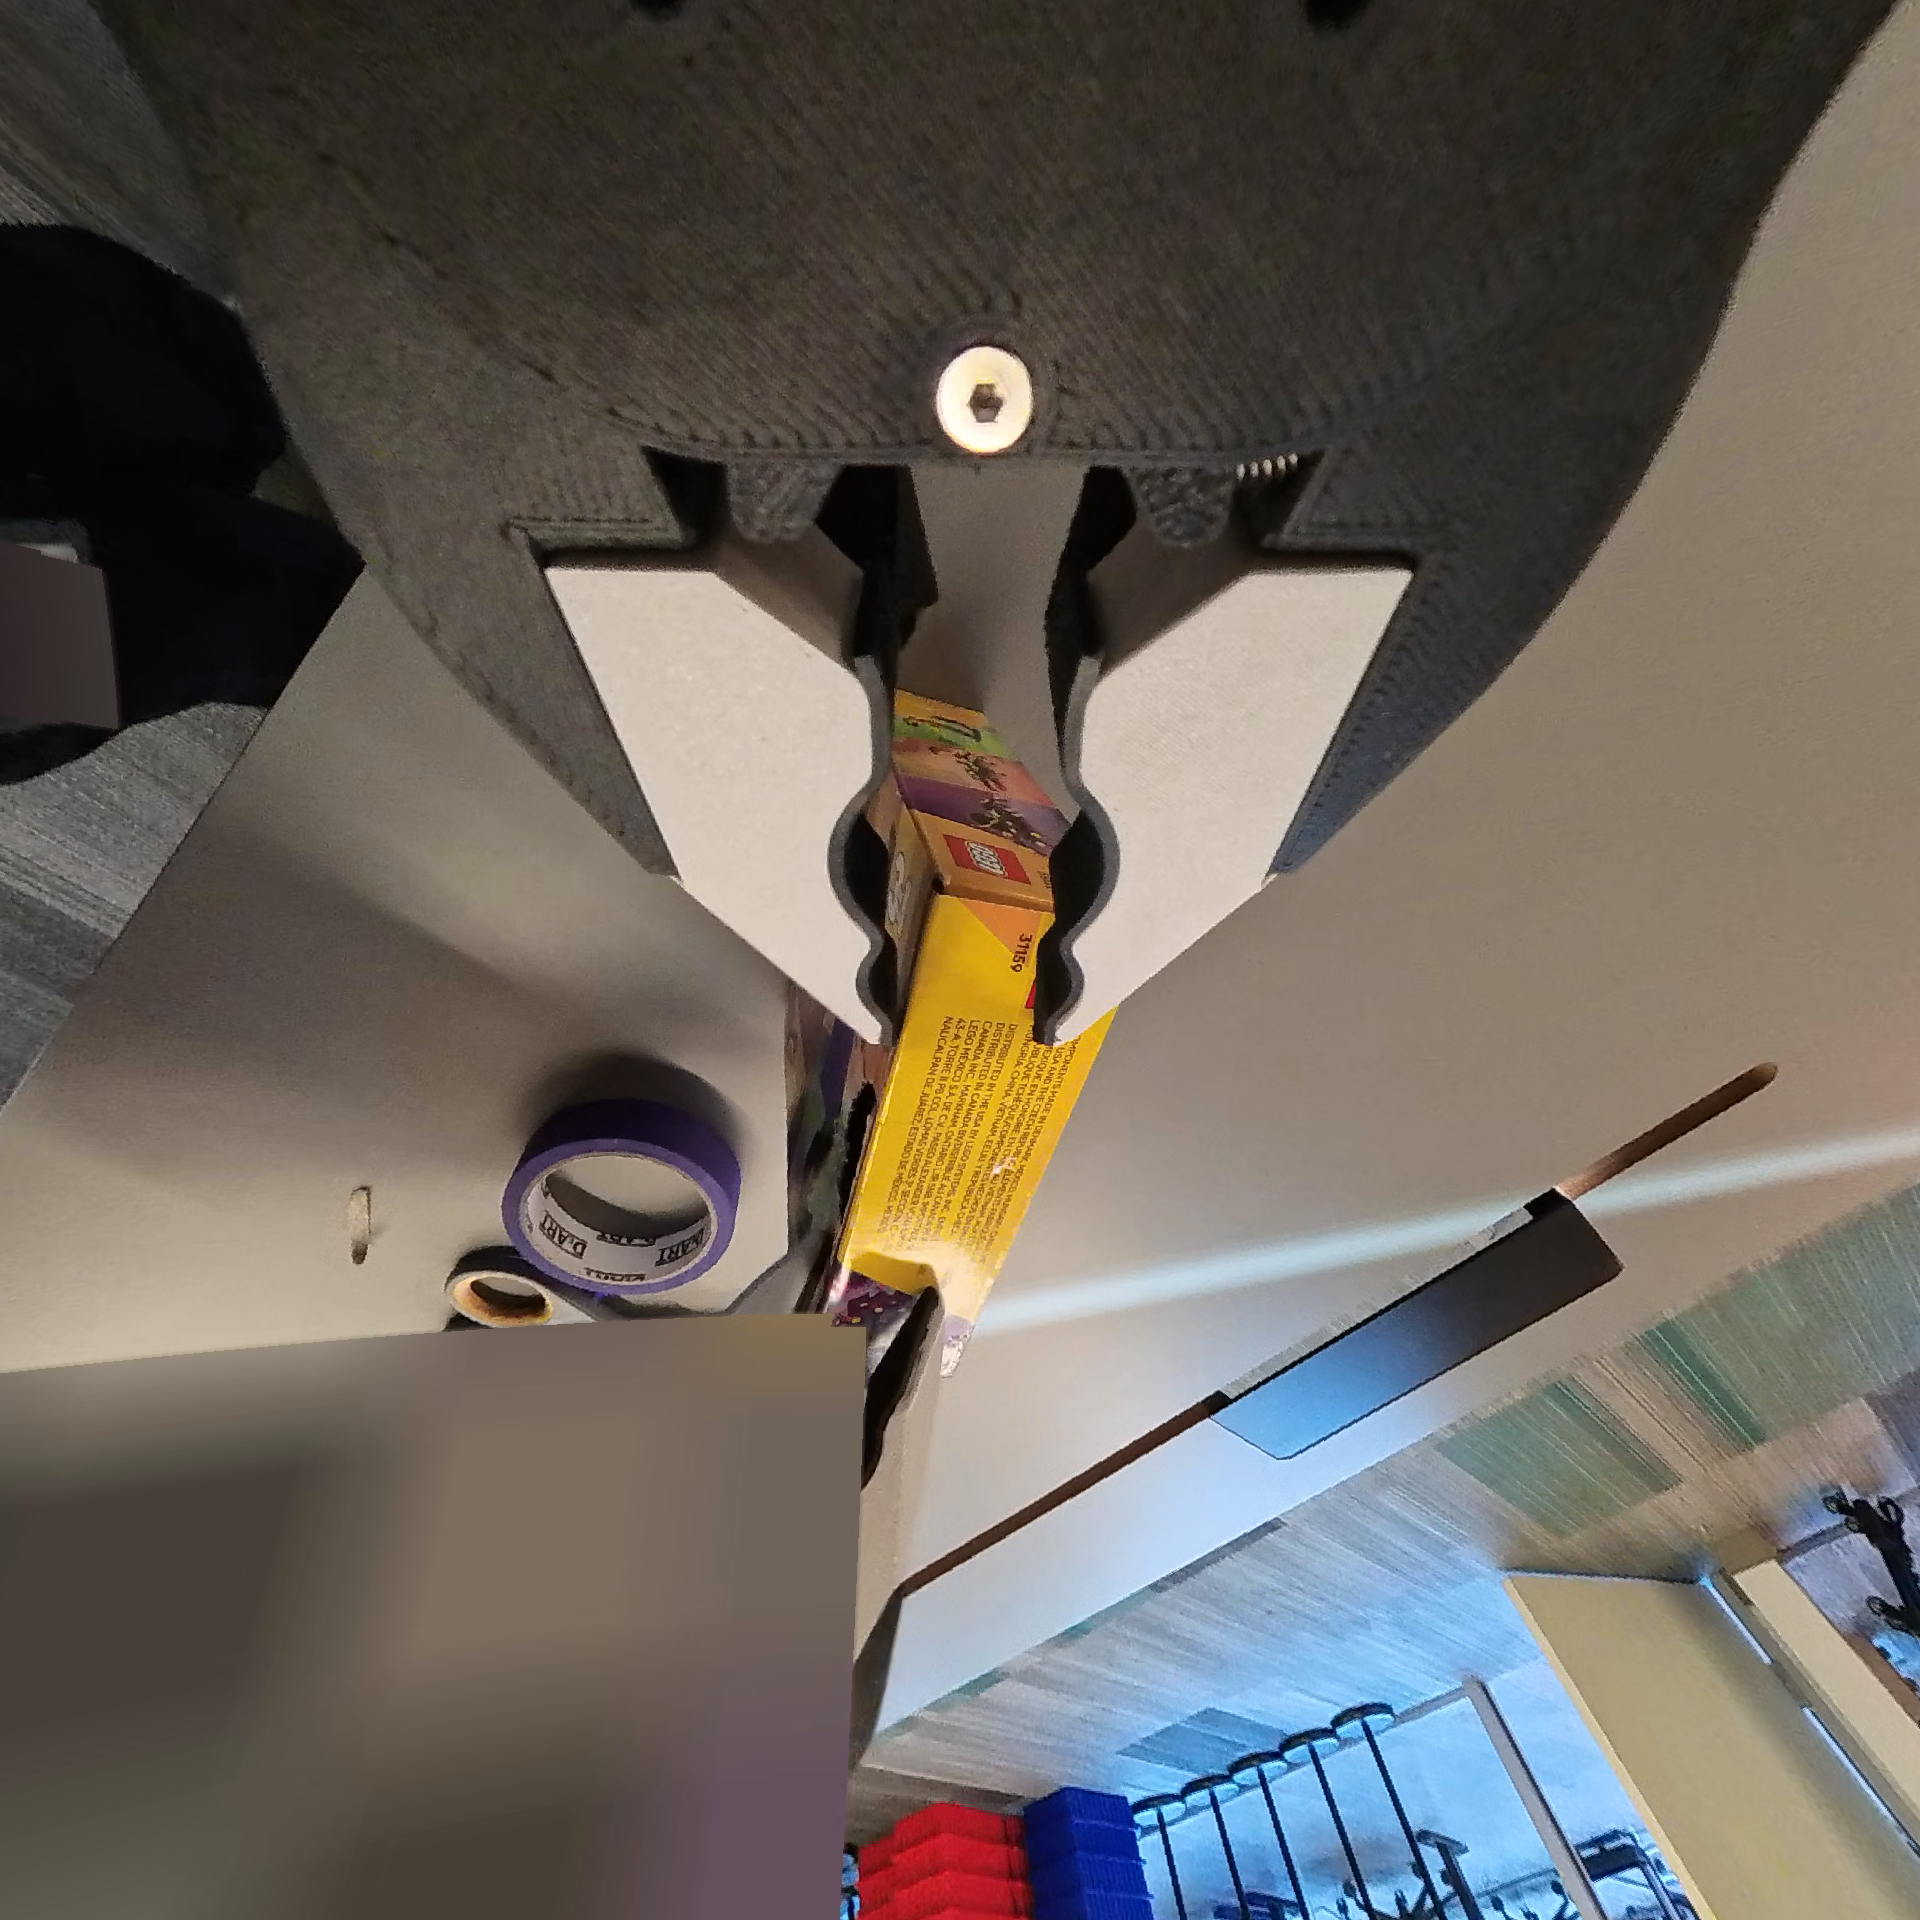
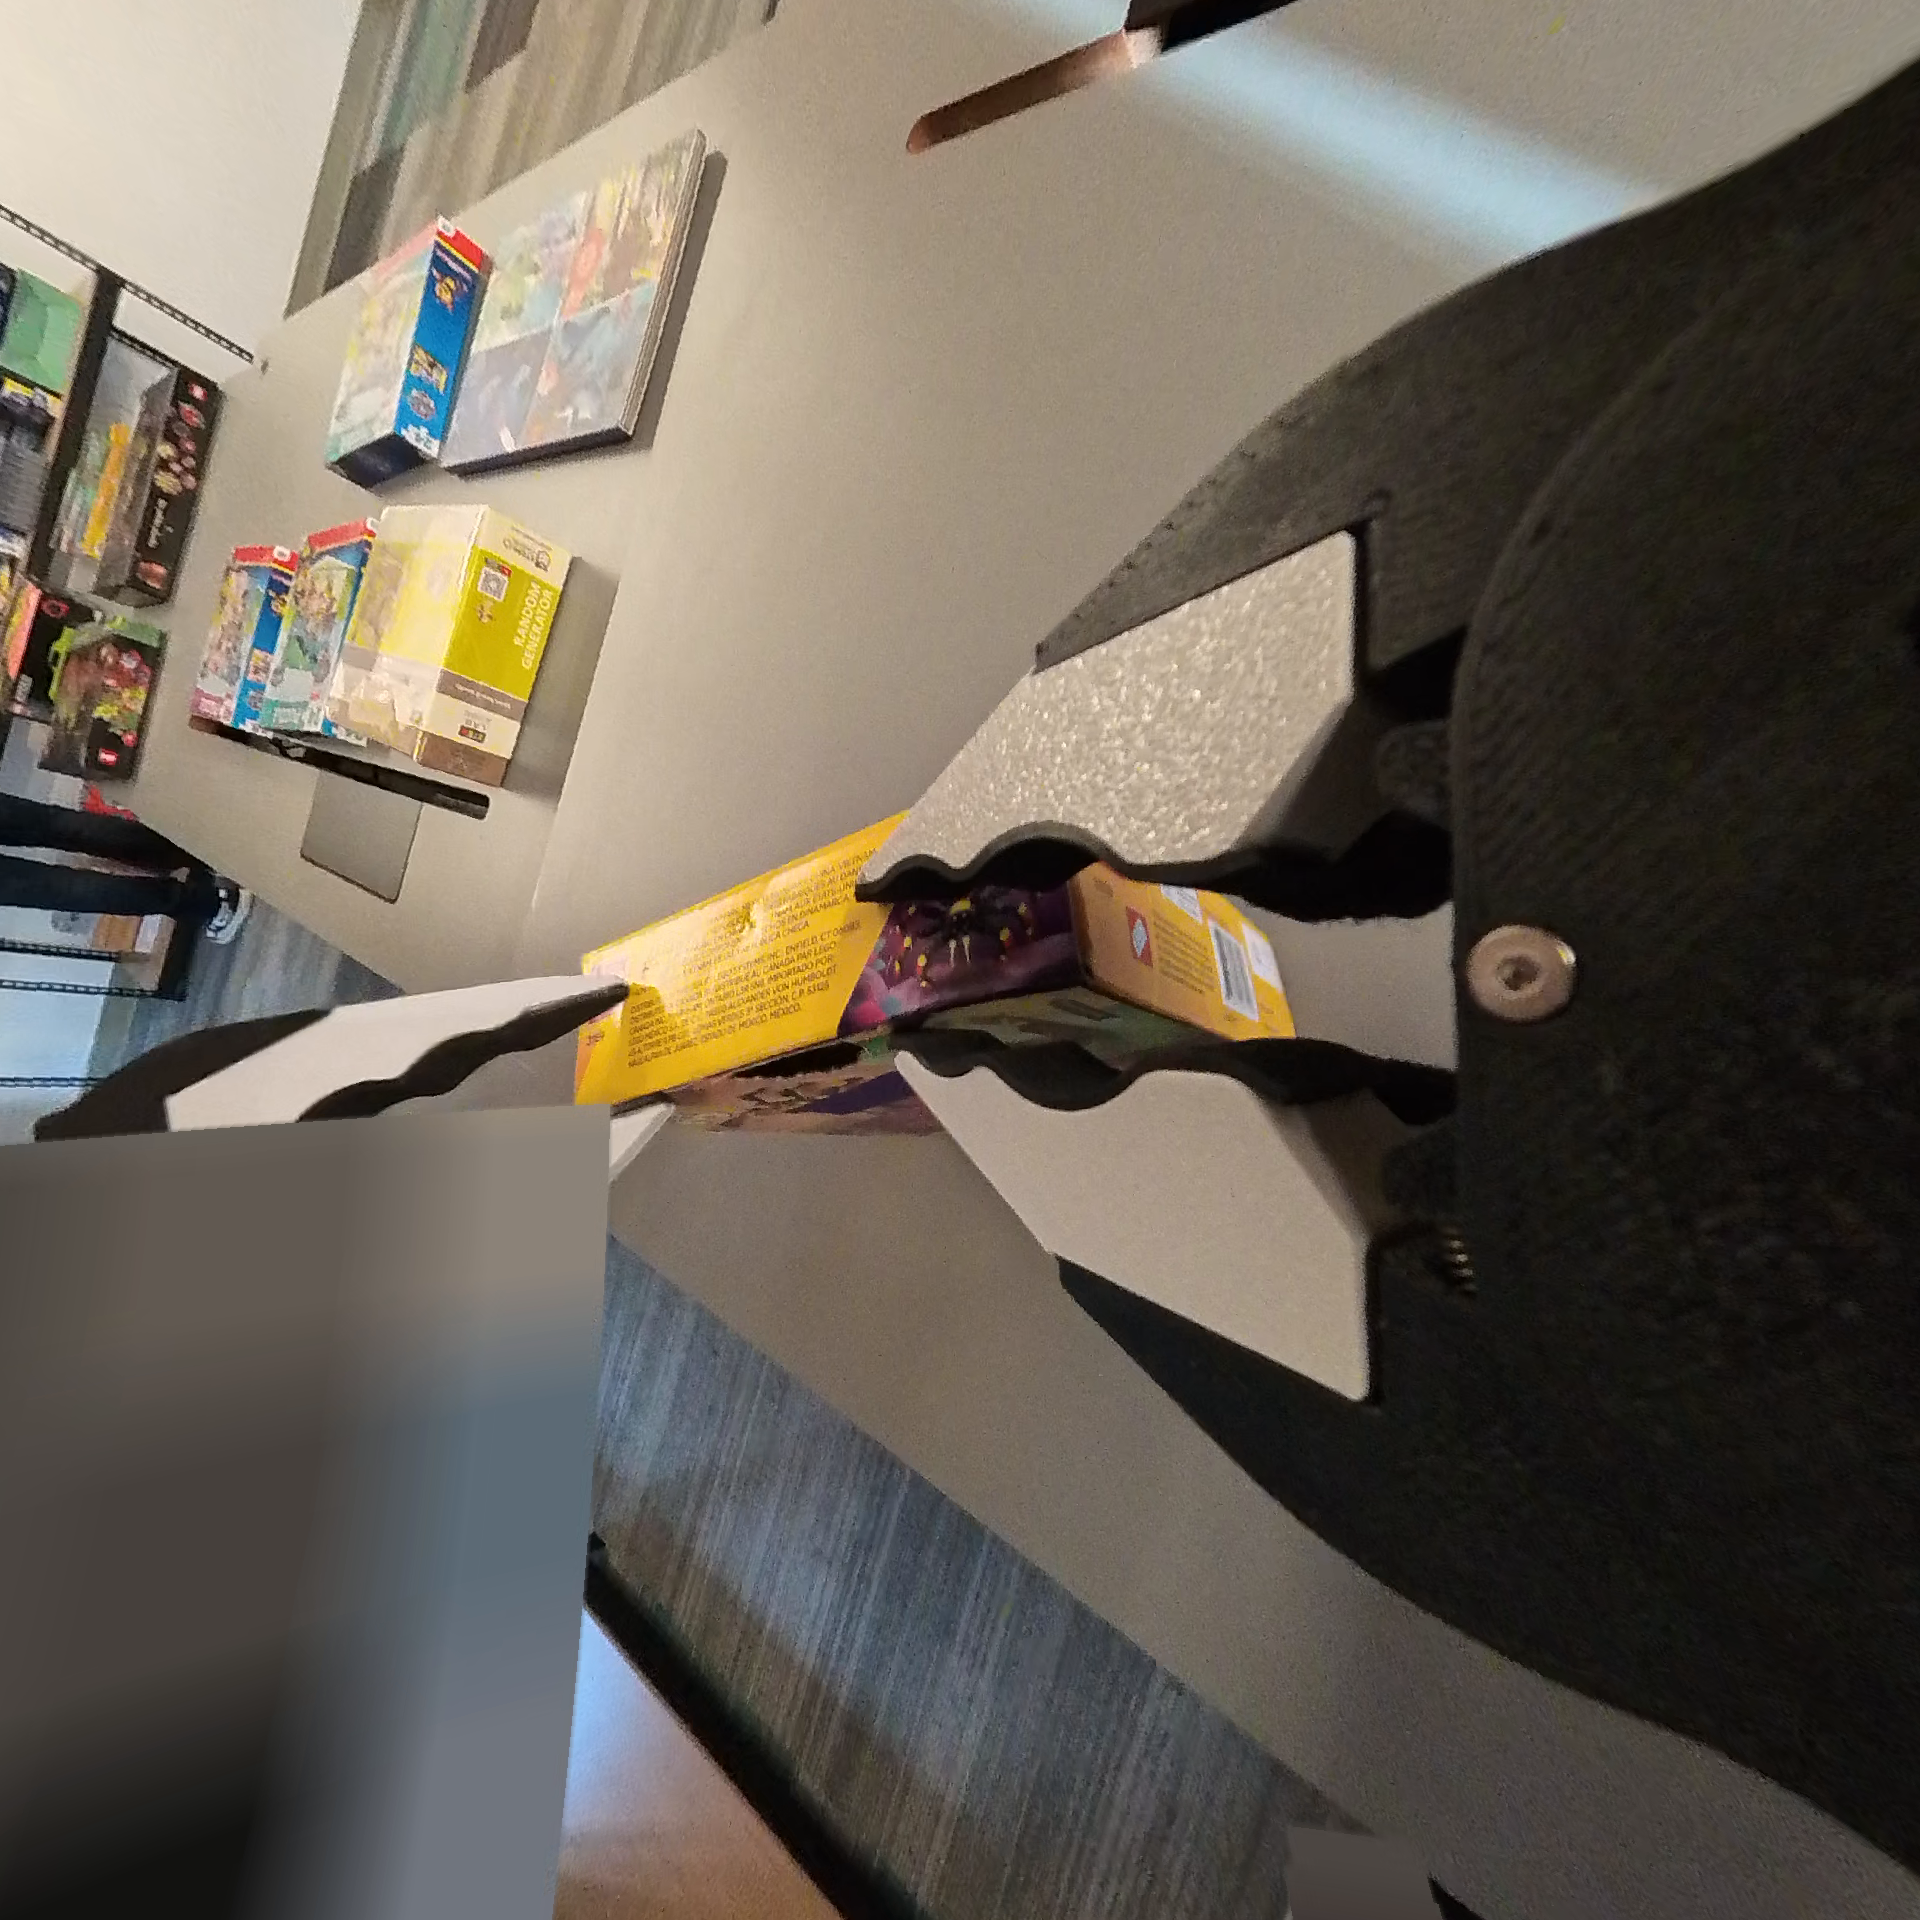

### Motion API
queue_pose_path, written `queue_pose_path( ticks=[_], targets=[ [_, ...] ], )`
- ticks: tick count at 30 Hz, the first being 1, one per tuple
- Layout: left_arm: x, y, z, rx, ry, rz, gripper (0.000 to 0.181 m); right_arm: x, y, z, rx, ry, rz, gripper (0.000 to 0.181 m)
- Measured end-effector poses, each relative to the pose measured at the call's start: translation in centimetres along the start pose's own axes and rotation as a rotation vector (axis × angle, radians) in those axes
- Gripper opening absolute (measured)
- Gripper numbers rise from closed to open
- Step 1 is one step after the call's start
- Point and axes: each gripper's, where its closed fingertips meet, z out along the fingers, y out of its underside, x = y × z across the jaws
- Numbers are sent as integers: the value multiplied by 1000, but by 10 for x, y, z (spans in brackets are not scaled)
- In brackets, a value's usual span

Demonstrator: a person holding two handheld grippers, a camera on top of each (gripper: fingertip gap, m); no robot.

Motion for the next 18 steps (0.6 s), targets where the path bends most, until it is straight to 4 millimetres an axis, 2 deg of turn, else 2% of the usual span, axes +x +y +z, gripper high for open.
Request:
queue_pose_path(
  ticks=[11, 12, 13, 15, 18],
  targets=[
    [4, 0, -2, -5, -30, 52, 24, -5, 1, -2, 8, -18, 38, 24],
    [6, -2, -5, 2, -42, 64, 16, -4, 1, -2, 10, -13, 42, 24],
    [8, -8, -10, 38, -69, 62, 5, -4, 1, -2, 11, -7, 44, 24],
    [23, -22, -25, 137, -89, 38, 10, -6, 1, -2, 9, 0, 29, 24],
    [44, -13, -52, 107, -141, -32, 29, -9, 1, -2, 33, 8, 32, 23]
  ],
)
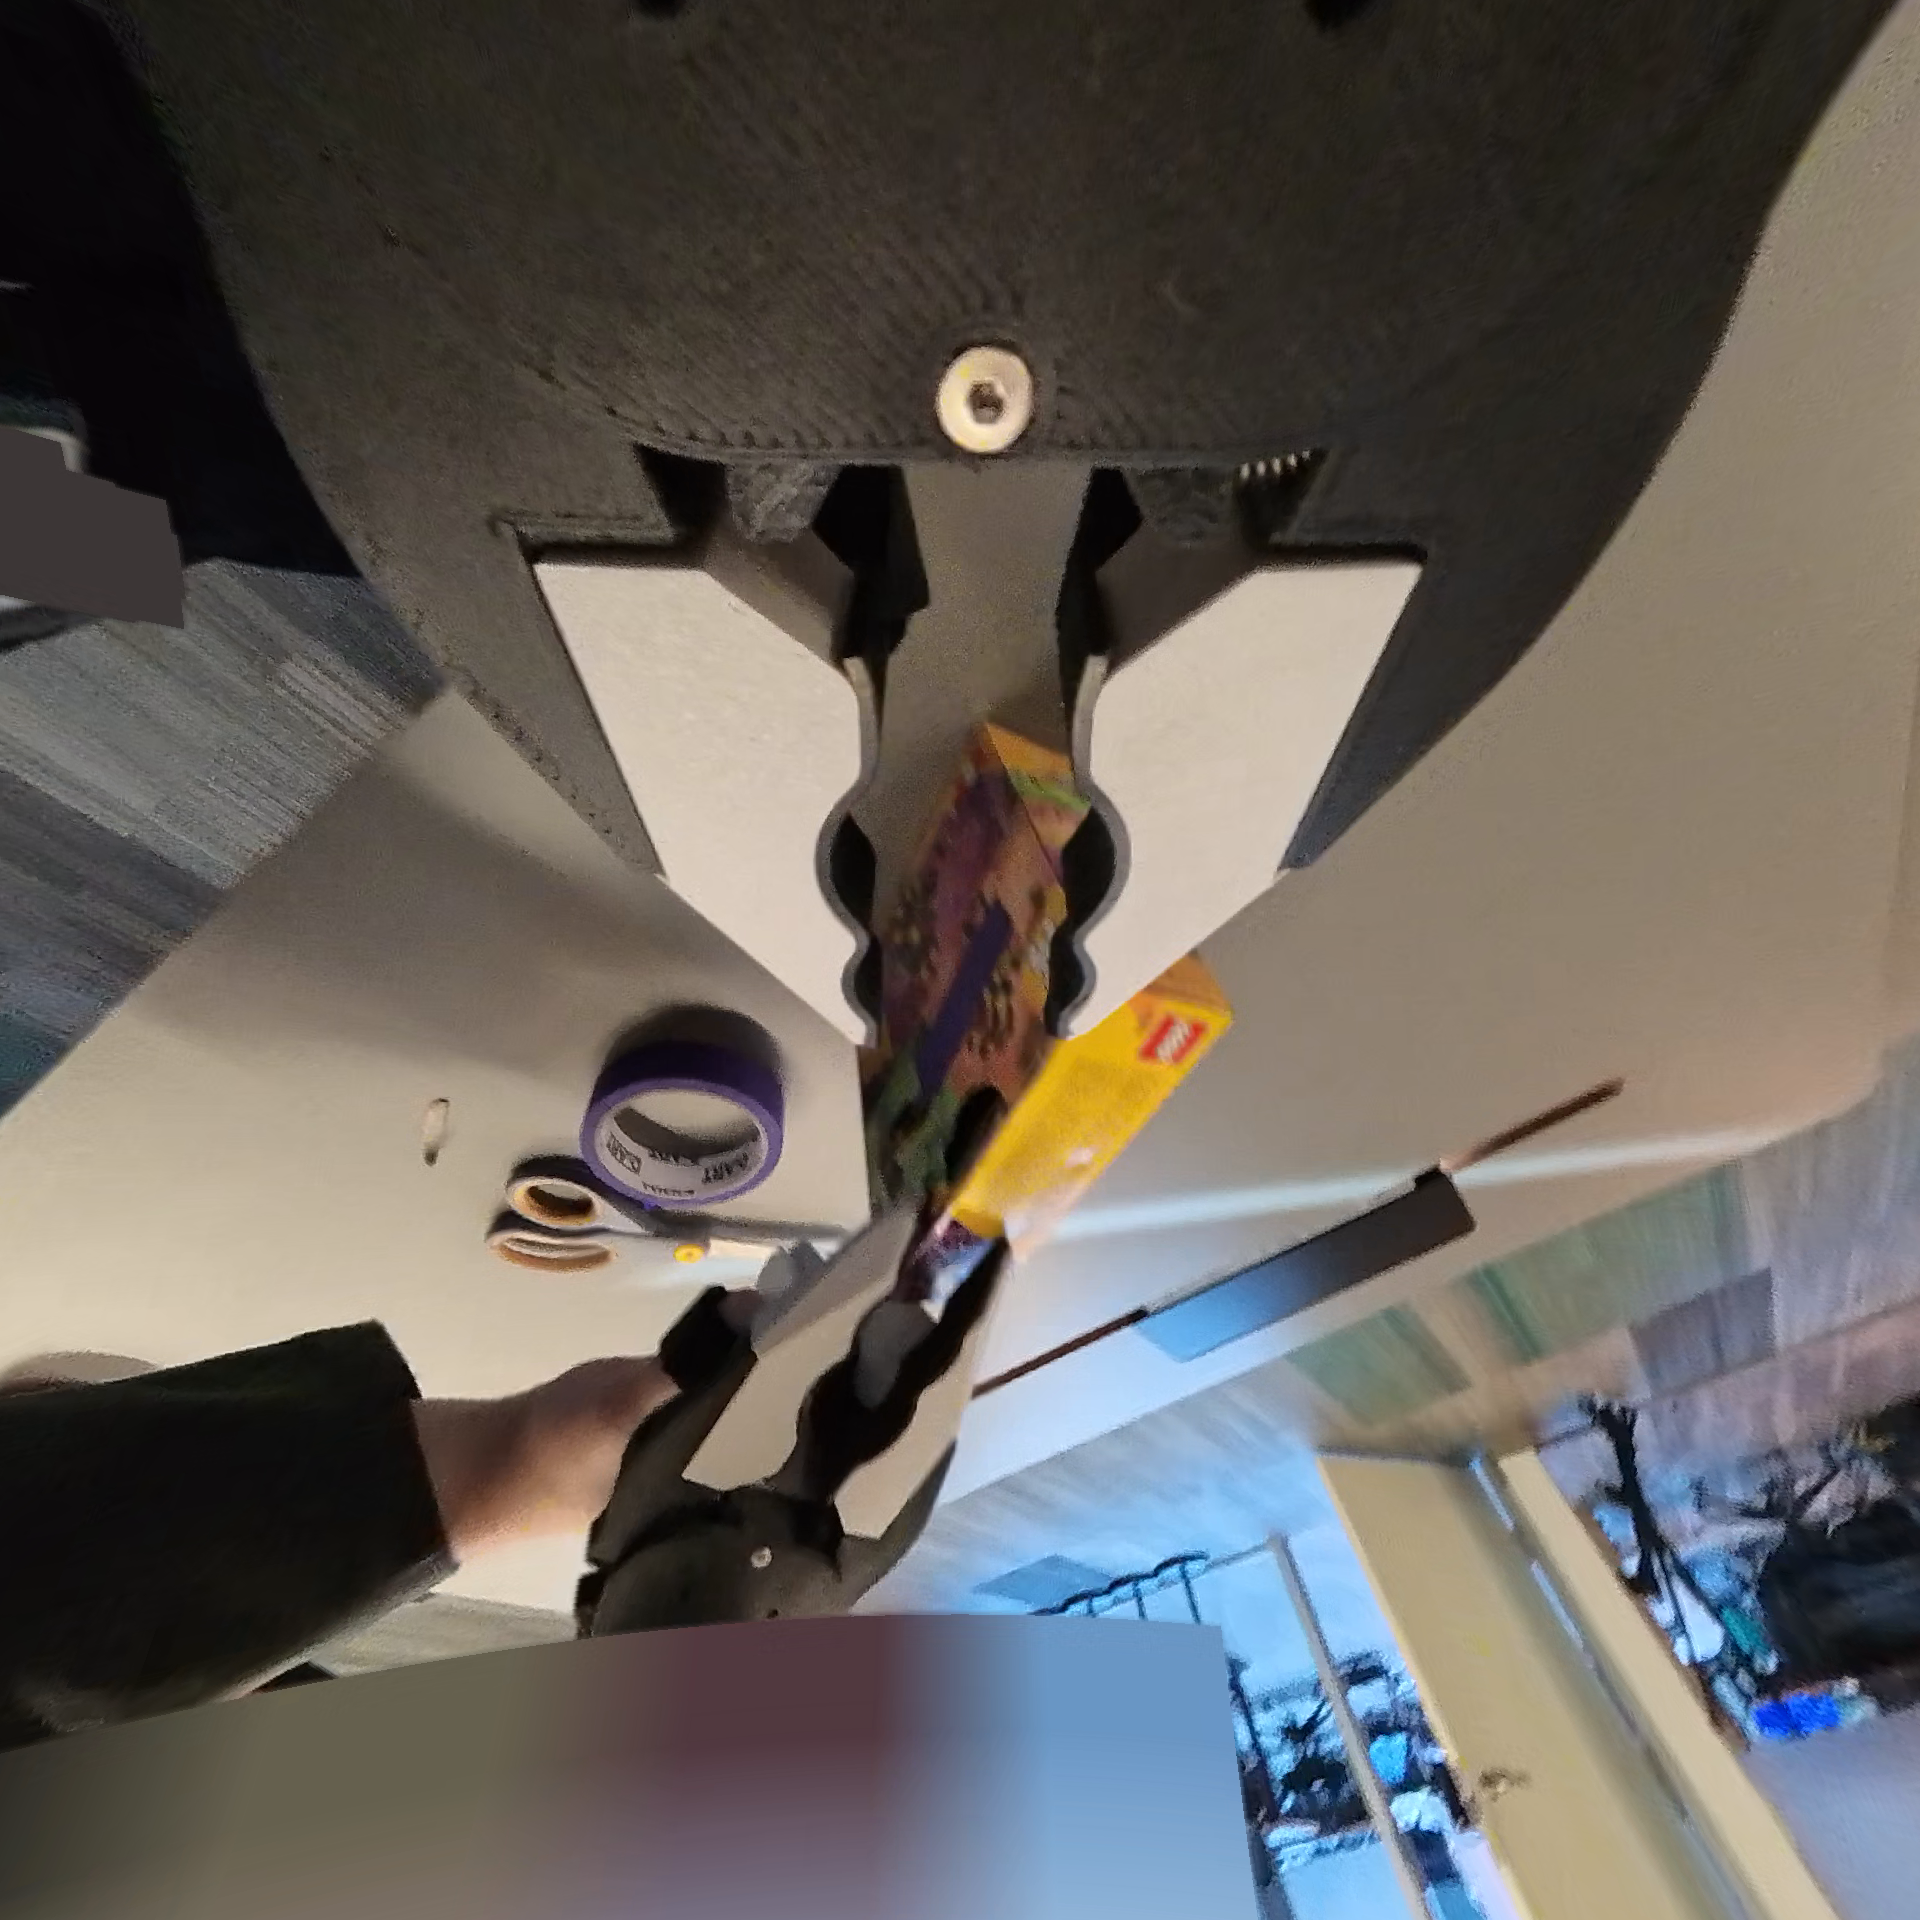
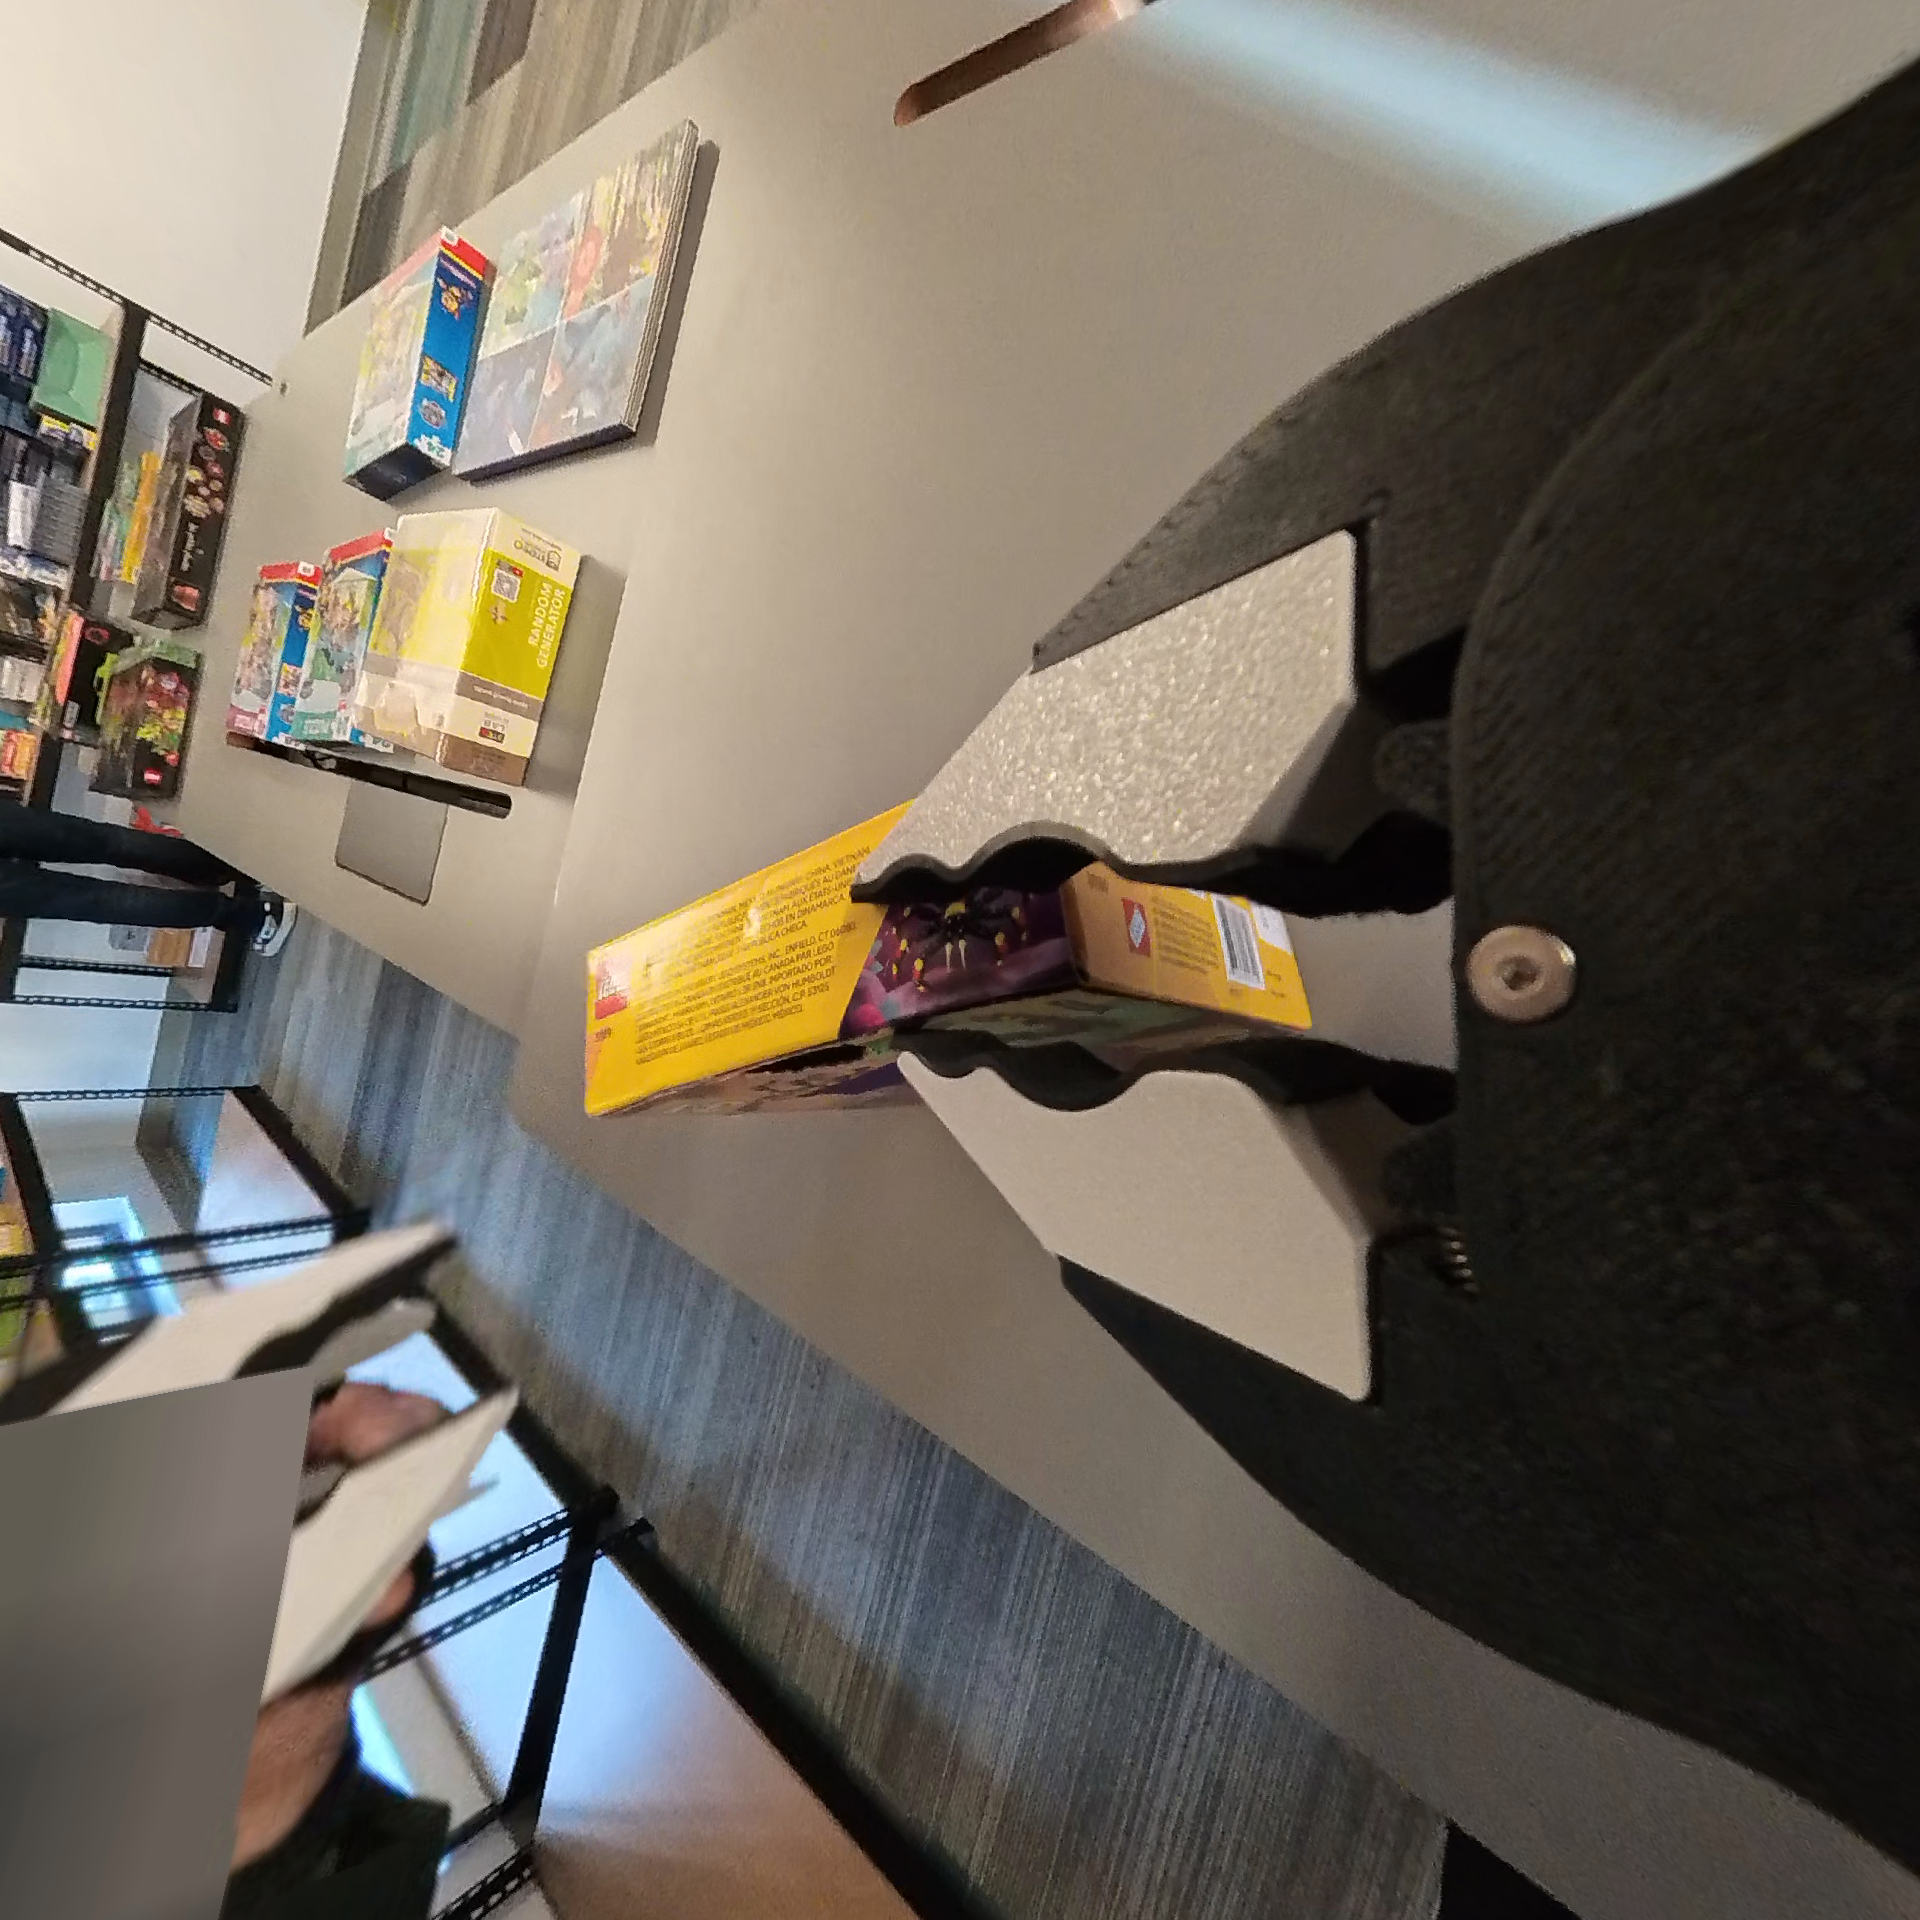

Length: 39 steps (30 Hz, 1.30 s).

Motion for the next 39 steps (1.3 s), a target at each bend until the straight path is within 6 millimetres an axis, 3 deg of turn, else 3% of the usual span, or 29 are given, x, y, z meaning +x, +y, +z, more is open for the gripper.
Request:
queue_pose_path(
  ticks=[8, 12, 18, 20, 21, 25, 29, 31, 34, 37, 39],
  targets=[
    [54, 64, -101, -135, -126, -256, 24, 6, -4, 3, -1, 17, 56, 28],
    [72, 85, -153, -170, -205, -394, 24, 1, -9, 4, 11, -1, 155, 31],
    [92, 79, -239, -166, -358, -535, 24, 1, -30, -5, 164, -27, 386, 29],
    [100, 75, -267, -176, -411, -557, 24, 15, -39, -15, 239, 15, 493, 18],
    [103, 73, -281, -185, -438, -564, 23, 21, -40, -19, 259, 28, 541, 4],
    [119, 67, -324, -219, -526, -594, 22, 17, -42, -19, 198, -2, 584, 0],
    [129, 57, -347, -213, -576, -638, 21, 2, -49, -7, 93, -61, 575, 0],
    [131, 52, -353, -206, -597, -651, 21, -1, -49, 1, 62, -98, 653, 0],
    [128, 42, -359, -187, -627, -650, 21, -10, -10, 13, -165, -125, 763, 1],
    [118, 30, -357, -141, -646, -658, 21, -8, -11, 14, -138, -132, 828, 0],
    [106, 20, -344, -87, -628, -654, 21, -7, -10, 14, -149, -146, 867, 0]
  ],
)
